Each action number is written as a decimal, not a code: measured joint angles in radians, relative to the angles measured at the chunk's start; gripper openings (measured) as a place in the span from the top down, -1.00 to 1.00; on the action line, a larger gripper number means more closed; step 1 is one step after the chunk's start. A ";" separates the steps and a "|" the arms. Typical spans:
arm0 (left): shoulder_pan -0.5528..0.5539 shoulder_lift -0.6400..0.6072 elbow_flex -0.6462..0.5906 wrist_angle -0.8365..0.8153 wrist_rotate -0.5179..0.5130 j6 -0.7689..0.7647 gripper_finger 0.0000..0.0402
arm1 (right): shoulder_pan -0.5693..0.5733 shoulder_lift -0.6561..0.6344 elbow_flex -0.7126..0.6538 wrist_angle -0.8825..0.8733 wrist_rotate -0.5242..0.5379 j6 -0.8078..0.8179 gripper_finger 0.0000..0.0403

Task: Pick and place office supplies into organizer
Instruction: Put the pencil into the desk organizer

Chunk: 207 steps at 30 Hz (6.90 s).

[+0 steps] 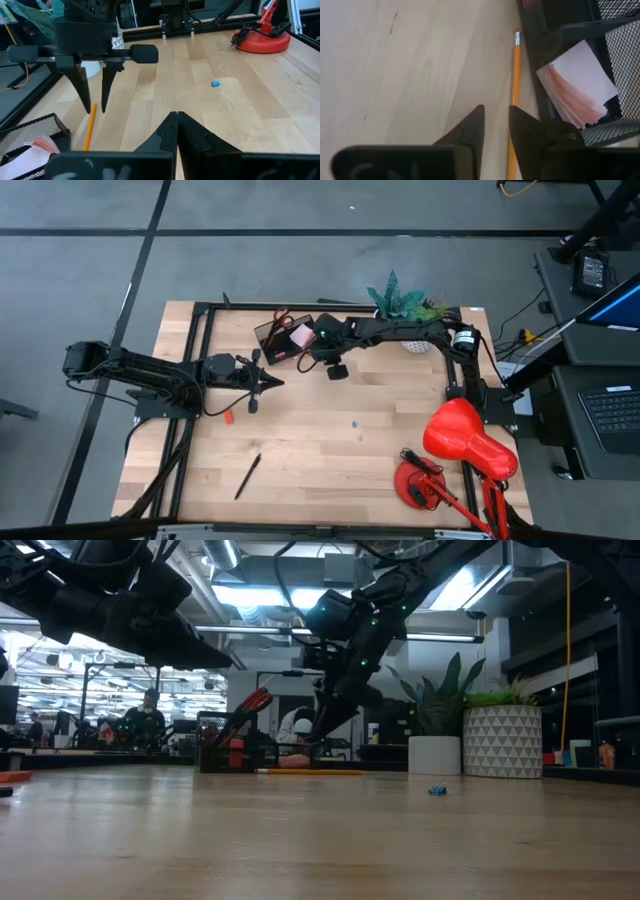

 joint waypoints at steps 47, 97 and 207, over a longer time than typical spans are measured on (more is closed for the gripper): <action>0.000 0.000 0.000 -0.020 0.005 -0.029 0.99 | -0.046 0.242 0.312 -0.300 -0.026 0.048 0.36; 0.000 0.000 0.000 -0.025 0.004 -0.035 0.98 | -0.007 0.247 0.312 -0.217 0.050 0.064 0.00; 0.000 0.000 0.000 -0.053 0.000 -0.034 0.99 | -0.065 0.224 0.240 -0.264 0.053 0.139 0.00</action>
